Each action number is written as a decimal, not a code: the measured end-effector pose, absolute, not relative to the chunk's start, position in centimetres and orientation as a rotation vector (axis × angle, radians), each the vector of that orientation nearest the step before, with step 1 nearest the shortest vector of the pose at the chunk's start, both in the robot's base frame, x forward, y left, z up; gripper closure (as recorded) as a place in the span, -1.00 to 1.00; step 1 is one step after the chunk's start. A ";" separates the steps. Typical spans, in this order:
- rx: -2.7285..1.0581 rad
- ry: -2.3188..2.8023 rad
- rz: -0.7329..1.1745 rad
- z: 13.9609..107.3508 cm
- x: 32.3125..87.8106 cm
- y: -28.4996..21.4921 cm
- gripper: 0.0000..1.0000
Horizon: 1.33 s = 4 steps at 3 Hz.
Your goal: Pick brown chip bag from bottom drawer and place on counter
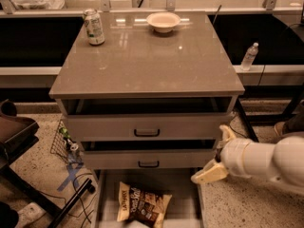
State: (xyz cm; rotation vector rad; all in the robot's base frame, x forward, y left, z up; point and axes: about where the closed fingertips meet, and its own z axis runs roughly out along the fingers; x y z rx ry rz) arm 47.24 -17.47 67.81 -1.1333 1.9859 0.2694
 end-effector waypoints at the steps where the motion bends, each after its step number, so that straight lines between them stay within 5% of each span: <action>1: -1.122 1.945 0.319 59.9 47.7 -14.1 -1.00; 4: -1.001 1.916 0.465 38.5 50.4 -10.8 -1.00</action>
Offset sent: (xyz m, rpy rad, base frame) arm 0.0441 0.0676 -0.2787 0.2020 -0.0591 -0.0208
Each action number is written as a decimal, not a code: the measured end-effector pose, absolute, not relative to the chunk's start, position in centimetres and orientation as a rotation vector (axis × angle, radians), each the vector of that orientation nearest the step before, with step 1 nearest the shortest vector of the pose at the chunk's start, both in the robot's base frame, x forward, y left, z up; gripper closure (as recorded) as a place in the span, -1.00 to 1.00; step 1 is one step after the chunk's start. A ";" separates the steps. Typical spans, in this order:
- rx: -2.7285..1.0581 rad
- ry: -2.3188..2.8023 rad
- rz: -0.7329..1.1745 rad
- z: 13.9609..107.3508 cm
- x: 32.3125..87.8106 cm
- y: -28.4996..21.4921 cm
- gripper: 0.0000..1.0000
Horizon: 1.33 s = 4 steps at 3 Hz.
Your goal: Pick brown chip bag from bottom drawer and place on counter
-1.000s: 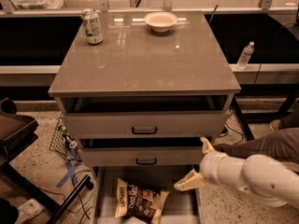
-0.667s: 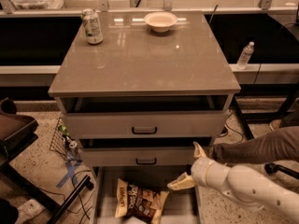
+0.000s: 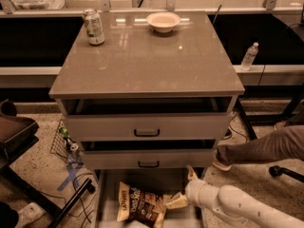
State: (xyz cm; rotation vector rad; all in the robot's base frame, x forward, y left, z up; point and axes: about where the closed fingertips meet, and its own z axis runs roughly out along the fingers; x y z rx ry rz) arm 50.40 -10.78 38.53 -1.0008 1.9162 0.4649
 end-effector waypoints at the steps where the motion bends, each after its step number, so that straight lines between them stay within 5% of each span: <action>1: -0.979 2.002 0.512 35.1 49.0 -11.3 -1.00; 4: -1.040 1.991 0.662 28.3 50.6 -5.7 -1.00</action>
Offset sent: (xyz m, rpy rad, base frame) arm -0.0129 -0.0046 -0.0310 0.0019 0.0821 -0.0131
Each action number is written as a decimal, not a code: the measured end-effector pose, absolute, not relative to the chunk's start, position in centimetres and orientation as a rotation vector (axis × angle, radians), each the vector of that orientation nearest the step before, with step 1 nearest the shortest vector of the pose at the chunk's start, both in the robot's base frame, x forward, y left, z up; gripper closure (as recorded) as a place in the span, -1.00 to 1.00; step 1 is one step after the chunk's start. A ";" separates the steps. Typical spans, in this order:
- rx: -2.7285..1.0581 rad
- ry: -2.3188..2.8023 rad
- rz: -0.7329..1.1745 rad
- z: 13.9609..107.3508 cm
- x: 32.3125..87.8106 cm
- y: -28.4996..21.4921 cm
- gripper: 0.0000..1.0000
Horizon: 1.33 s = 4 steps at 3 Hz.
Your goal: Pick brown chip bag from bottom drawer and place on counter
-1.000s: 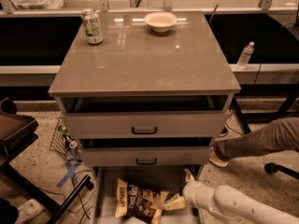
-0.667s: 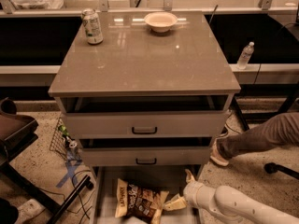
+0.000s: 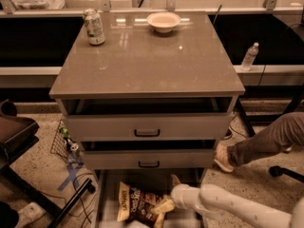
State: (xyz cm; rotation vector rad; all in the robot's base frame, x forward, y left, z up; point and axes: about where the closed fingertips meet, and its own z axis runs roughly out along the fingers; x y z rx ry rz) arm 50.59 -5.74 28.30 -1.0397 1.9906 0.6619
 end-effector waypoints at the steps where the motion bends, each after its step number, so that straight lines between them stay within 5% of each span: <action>1: -1.104 1.961 0.748 24.5 50.9 -1.5 -1.00; 2: -1.196 1.948 0.780 21.7 50.3 1.4 -1.00; 4: -1.366 1.963 0.740 18.0 49.0 5.3 -0.14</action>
Offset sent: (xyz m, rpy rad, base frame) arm -0.0108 0.1032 -0.0989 -0.0234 0.0514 0.2490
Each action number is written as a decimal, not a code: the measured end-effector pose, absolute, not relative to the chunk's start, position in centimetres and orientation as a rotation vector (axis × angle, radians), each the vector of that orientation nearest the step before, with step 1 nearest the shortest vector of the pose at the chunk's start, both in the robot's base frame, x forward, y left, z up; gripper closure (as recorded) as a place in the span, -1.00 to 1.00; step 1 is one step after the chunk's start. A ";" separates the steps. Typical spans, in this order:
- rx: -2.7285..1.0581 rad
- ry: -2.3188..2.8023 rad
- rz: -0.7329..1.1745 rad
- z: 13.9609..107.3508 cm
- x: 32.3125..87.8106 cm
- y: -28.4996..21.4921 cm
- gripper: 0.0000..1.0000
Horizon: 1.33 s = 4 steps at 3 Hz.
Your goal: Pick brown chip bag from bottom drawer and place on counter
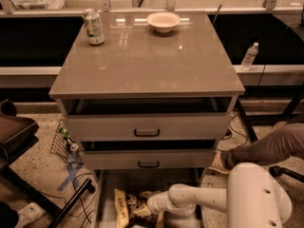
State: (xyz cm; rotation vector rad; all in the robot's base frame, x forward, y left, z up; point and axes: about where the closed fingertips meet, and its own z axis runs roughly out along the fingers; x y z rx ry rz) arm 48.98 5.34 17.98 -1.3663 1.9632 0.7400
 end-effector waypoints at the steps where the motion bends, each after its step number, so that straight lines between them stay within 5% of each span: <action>1: -1.368 1.962 0.742 17.9 48.9 5.5 0.33; 2: -1.369 1.962 0.745 17.9 48.8 5.7 0.81; 4: -1.392 1.914 0.751 20.7 48.0 6.0 1.00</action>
Offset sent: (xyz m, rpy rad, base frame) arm -0.0006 0.0020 -0.0005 0.0003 0.0003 0.0020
